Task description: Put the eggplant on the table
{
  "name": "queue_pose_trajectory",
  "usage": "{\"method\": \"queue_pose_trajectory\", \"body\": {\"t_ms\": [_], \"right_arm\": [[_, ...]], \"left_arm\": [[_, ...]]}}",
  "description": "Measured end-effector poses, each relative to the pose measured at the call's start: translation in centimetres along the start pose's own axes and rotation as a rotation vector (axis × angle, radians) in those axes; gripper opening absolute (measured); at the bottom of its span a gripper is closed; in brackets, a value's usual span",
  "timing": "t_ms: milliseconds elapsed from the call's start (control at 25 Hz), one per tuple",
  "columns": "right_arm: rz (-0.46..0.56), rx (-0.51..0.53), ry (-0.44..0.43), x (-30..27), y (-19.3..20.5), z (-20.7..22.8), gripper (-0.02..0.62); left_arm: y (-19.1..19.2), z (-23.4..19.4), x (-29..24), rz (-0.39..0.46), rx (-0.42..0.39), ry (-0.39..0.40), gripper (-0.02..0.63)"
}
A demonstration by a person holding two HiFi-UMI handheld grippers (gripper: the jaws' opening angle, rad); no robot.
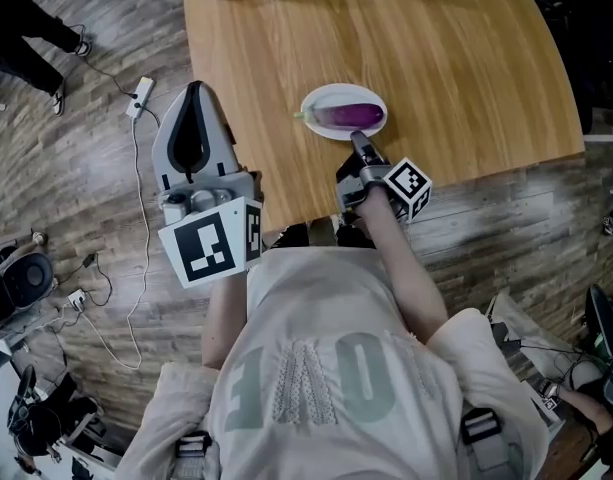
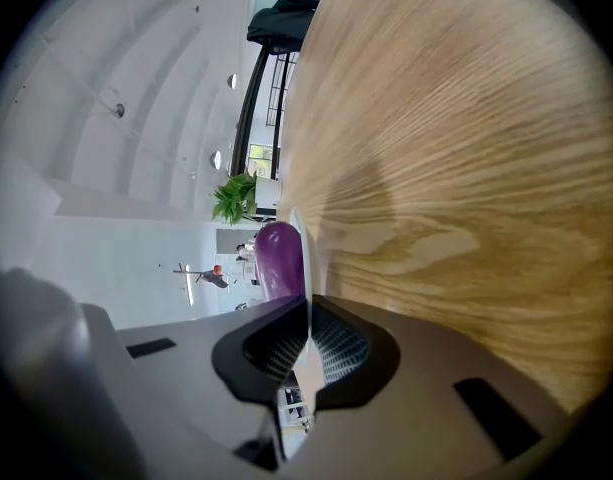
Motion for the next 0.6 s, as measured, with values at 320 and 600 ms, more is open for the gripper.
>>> {"method": "queue_pose_trajectory", "body": {"t_ms": [320, 600], "right_arm": [[0.0, -0.028, 0.032, 0.1, 0.0, 0.7, 0.025], [0.001, -0.05, 0.057, 0.1, 0.0, 1.1, 0.025]], "left_arm": [[0.3, 1.2, -0.6, -0.008, 0.002, 0.024, 0.009], [0.6, 1.1, -0.5, -0.02, 0.001, 0.018, 0.009]]}}
Point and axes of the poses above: the fingertips, and each gripper's own axes: x backward along the fingers, z to its right, y out of its underside, the point moved 5 cm from there along x, backward along the fingers, and after that the axes turned 11 degrees about -x, right-handed, at the moved point
